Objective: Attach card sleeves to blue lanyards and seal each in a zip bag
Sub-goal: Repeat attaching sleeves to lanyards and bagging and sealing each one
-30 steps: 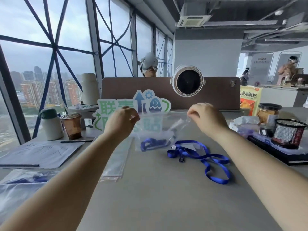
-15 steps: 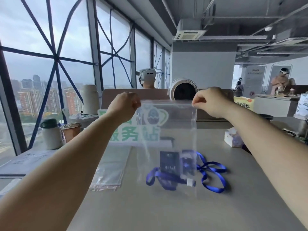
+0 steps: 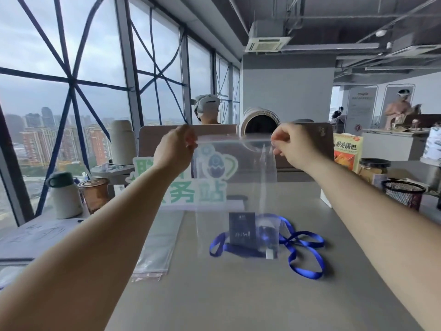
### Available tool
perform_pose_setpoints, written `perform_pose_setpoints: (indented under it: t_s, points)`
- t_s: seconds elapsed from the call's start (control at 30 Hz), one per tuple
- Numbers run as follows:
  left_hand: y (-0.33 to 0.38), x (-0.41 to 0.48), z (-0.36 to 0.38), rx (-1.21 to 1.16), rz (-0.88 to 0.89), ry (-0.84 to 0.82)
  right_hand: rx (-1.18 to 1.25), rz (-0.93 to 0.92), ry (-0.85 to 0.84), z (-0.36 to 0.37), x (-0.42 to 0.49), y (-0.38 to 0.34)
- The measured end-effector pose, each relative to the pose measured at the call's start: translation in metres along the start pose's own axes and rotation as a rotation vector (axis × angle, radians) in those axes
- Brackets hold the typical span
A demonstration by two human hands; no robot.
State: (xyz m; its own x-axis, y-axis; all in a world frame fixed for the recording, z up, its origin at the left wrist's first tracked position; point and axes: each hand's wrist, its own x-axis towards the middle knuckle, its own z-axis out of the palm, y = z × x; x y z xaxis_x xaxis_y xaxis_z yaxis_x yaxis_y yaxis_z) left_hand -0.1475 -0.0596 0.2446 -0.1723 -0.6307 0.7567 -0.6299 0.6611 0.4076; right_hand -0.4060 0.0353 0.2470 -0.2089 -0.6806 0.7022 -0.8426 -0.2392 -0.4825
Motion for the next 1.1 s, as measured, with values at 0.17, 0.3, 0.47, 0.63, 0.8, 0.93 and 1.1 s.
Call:
perform_pose_setpoints:
  t_s: [0.17,0.3,0.47,0.63,0.8,0.93,1.1]
  points:
    - [0.014,-0.005,-0.027,-0.093,0.025,0.071,0.031,-0.104,0.116,-0.016,-0.013,-0.017]
    - [0.002,-0.054,-0.040,-0.062,0.123,-0.055,0.056,-0.103,-0.088,-0.027,-0.065,-0.023]
    - [-0.027,-0.160,-0.049,-0.087,0.111,-0.613,0.090,0.065,-0.652,-0.023,-0.161,-0.015]
    - [-0.038,-0.202,-0.028,-0.068,-0.037,-1.062,-0.052,0.169,-0.932,0.002,-0.197,0.012]
    - [-0.036,-0.241,-0.008,-0.061,-0.024,-1.048,-0.069,0.229,-1.067,0.010,-0.229,0.013]
    - [-0.035,-0.239,0.010,0.077,0.065,-1.074,-0.066,0.247,-1.155,0.011,-0.218,0.004]
    - [-0.035,-0.259,0.037,0.333,0.124,-1.151,-0.312,0.293,-1.087,0.048,-0.229,0.009]
